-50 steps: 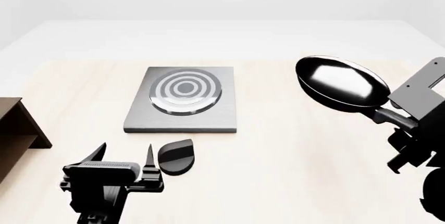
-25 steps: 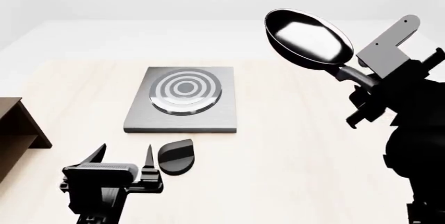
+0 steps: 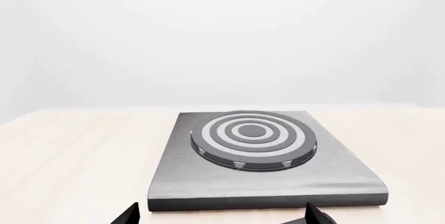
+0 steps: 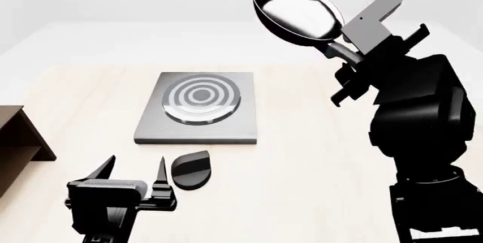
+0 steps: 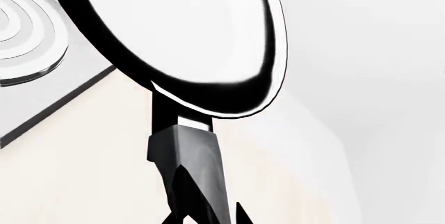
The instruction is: Turn on the stove and put the frying pan on it.
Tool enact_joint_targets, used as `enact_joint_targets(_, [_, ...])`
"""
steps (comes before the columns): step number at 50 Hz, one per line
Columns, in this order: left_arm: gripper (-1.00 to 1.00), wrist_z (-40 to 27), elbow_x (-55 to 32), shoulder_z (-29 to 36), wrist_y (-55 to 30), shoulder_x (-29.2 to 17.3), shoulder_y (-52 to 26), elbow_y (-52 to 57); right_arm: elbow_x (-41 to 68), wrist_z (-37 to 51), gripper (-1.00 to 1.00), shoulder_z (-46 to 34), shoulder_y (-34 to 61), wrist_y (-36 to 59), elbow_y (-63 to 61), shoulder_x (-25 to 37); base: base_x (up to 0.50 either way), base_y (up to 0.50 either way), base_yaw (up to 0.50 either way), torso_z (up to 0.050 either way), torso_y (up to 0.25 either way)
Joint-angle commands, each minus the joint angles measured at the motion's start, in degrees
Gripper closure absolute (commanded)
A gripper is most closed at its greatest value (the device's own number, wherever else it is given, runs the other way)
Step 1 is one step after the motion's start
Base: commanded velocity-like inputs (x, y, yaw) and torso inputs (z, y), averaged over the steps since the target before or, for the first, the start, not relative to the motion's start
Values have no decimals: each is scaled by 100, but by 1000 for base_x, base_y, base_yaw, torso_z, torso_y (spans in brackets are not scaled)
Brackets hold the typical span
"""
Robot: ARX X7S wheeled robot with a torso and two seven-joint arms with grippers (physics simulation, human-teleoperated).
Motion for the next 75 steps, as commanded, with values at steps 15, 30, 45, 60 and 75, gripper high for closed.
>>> enact_joint_targets(15, [-100,224,-118,77,246,-96,76,41,34,1373,100,-191,596,-797,1406,-1131,0,0,0,0,2])
enact_joint_targets(30, [-100,342,-153,50,560,-120,175,2,815,2438,100,-410,1123,-1179,2491,-1683,0,0,0,1,3])
enact_joint_targets(45, [-100,332,-130,67,660,-143,223,51,3457,4439,100,-2117,1634,-995,3155,-1682,0,0,0,0,1])
enact_joint_targets(60, [-100,389,-162,94,753,-162,223,-39,5328,5471,100,-3763,1897,-1431,3409,-1693,0,0,0,0,2])
enact_joint_targets(75, [-100,329,-106,59,850,-185,235,-84,8294,6685,100,-6249,2594,-2413,4034,-1696,0,0,0,0,-155])
